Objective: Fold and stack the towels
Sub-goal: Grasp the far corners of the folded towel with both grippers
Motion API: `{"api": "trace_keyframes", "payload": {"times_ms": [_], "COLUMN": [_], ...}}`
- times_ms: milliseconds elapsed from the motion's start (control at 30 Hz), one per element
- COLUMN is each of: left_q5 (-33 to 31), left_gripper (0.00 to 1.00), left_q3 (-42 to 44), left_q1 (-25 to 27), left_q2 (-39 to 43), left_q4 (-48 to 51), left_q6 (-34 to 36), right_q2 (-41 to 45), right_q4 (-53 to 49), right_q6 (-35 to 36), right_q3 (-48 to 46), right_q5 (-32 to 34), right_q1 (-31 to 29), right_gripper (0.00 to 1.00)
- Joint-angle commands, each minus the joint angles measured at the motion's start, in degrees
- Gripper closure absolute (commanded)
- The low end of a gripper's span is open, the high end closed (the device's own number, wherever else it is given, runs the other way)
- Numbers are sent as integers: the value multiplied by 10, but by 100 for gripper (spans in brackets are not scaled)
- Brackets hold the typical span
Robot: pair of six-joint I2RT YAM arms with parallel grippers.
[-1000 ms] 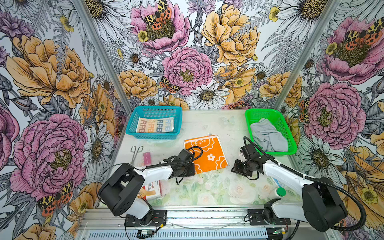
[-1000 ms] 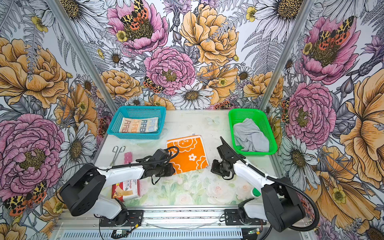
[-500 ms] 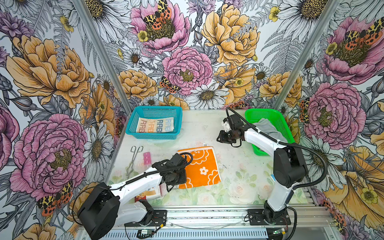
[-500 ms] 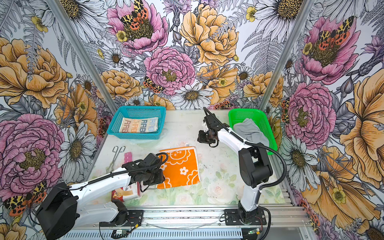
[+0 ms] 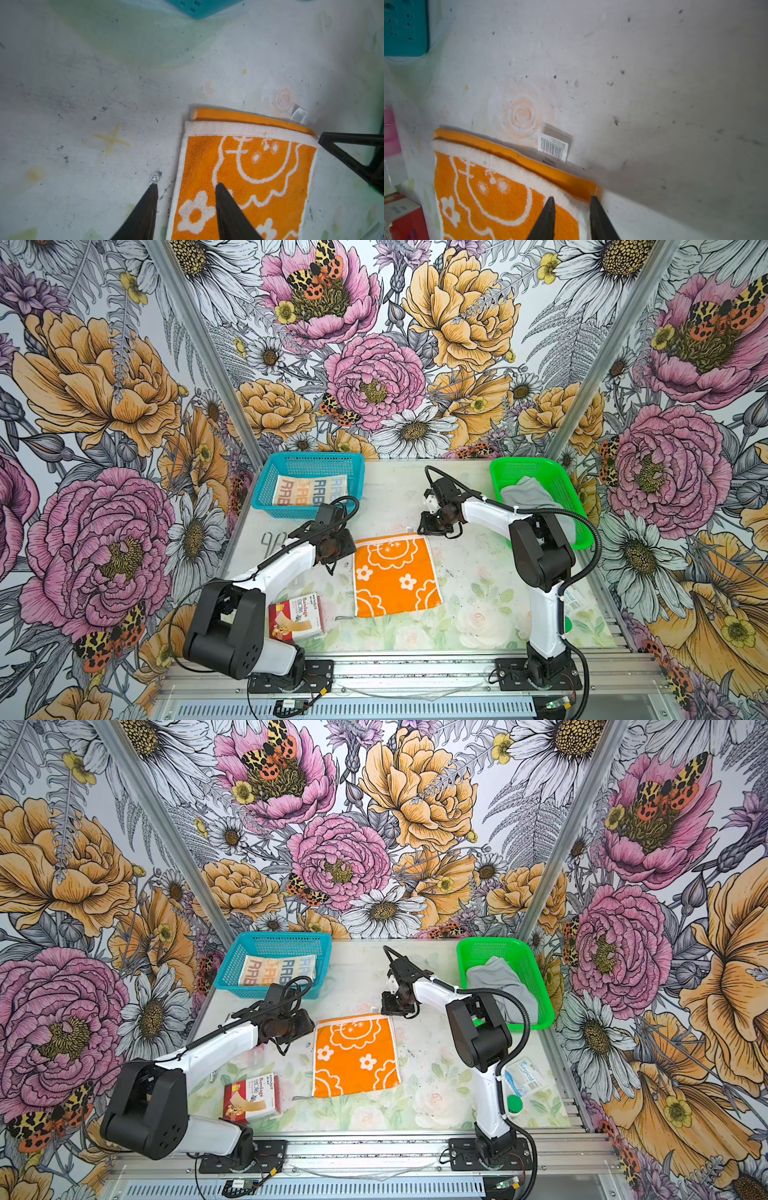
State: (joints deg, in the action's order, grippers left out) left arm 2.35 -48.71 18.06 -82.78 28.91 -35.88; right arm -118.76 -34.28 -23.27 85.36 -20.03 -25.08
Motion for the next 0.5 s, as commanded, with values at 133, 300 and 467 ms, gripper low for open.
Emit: {"api": "trace_keyframes", "payload": {"times_ms": [133,300,467], "left_q5": [-7,-1,2], "left_gripper": [54,54,54], "left_q3": [-37,-44,-53], "left_q1": [-14,-19,-15], "left_q2": [-76,-111,-134], "left_q4": [-69,-95,-97], "left_q6": [21,20,25], "right_q2": [-12,-15,-17], "right_q4": [0,-1,-1], "right_q6": [8,5,5], "right_q3": [13,13,13], "right_q5": [-5,-7,-8], "right_q1": [-1,-2,-4], "right_gripper": [76,84,84]}}
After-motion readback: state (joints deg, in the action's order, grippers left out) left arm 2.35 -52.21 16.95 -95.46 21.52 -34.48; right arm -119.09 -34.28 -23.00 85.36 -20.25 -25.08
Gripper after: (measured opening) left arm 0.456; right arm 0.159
